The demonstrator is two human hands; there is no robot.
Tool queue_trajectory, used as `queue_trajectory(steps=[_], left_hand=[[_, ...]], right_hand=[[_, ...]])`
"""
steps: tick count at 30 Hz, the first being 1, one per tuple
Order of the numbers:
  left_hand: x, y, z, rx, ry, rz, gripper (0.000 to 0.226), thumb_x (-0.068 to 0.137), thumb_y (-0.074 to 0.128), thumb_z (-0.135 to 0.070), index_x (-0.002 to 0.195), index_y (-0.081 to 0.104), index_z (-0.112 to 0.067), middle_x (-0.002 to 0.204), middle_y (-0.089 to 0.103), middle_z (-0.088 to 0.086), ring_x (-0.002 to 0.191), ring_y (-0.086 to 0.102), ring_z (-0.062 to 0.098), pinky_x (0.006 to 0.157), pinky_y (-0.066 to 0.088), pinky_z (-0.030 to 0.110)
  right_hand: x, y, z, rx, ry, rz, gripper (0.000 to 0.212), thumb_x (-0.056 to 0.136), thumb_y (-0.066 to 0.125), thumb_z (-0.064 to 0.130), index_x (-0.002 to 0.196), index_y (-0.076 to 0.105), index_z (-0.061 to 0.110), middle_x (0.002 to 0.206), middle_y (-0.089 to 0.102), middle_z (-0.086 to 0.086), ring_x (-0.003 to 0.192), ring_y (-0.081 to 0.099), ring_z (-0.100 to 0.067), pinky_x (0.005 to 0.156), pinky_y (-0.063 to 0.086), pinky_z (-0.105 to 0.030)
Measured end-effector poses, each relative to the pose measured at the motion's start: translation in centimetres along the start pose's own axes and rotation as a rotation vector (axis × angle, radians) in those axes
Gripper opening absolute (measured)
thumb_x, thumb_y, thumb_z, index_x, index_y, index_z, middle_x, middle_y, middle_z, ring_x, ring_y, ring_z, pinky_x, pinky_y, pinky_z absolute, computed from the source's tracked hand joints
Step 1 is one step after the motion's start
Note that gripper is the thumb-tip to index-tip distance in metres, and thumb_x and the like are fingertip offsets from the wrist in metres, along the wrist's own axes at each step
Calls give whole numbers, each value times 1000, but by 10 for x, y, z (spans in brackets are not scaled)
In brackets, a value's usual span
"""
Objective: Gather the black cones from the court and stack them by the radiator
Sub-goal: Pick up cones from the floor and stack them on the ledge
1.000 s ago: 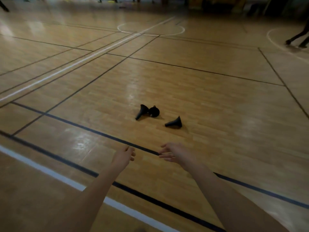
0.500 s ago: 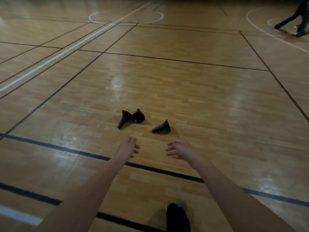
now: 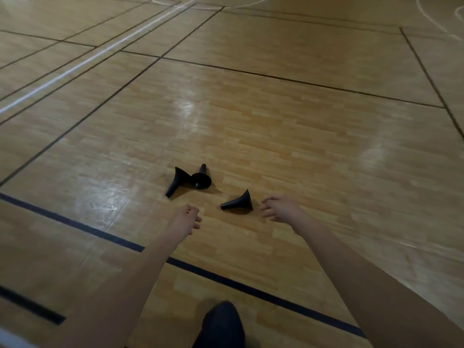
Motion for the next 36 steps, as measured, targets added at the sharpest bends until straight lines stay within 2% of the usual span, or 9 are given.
queue_trajectory(steps=[5,10,15,19,23,26,31,34,36], left_hand=[[94,5,-29,-10,-76,14,33,102,36,-27,124,53,-10,107,63,8,93,62,23,80,49,35],[203,1,-68,13,-112,5,34,102,35,-26,126,52,-9,107,63,9,95,62,23,87,50,40],[297,6,-109,40,-157,-12,31,102,35,-26,119,55,-10,104,62,11,95,62,24,87,50,40],[382,17,-111,43,-182,-4,31,101,36,-27,116,58,-12,101,63,8,94,62,24,87,50,41],[475,44,-67,34,-220,-34,30,102,35,-24,113,60,-12,99,64,7,93,62,23,91,49,42],[531,77,-6,39,-288,-23,33,102,33,-22,115,61,-10,101,64,5,97,61,21,93,46,40],[624,150,118,115,-378,-2,35,100,38,-32,121,60,-15,114,62,3,110,55,22,90,38,32],[674,192,170,113,-490,3,28,100,39,-31,114,57,-16,90,54,3,86,51,22,81,34,30],[706,219,202,70,-559,17,36,102,36,-29,131,51,-14,103,56,7,98,51,26,83,34,31]], right_hand=[[94,-24,33,-45,45,12,21,101,42,14,113,59,10,115,60,-9,107,60,-26,95,48,-37],[217,-36,75,-84,90,-29,30,99,45,12,126,58,10,110,57,-4,86,57,-13,79,45,-30],[319,-46,109,-111,121,15,31,99,46,13,127,57,13,125,56,-5,103,56,-17,94,45,-34],[401,-49,111,-148,131,-2,32,98,46,14,127,57,14,124,57,-5,103,57,-17,86,45,-30],[499,-34,76,-186,125,11,33,97,46,14,128,56,13,127,56,-6,107,57,-19,89,46,-31],[561,-11,26,-236,166,50,40,98,42,15,138,48,14,137,50,-6,103,56,-18,87,47,-31],[658,43,-81,-231,271,132,52,101,39,14,151,24,9,151,35,-10,132,41,-27,100,39,-33],[703,68,-140,-128,369,159,46,98,46,14,143,35,6,139,44,-12,109,45,-24,93,40,-36],[732,84,-181,50,472,171,39,95,52,14,132,44,13,127,45,-8,97,39,-18,83,34,-32]])
Point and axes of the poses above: each hand's wrist, its own x-axis towards the middle knuckle, its own y-axis out of the palm, z = x × y, the point moved 5 cm from there along x, towards the middle knuckle
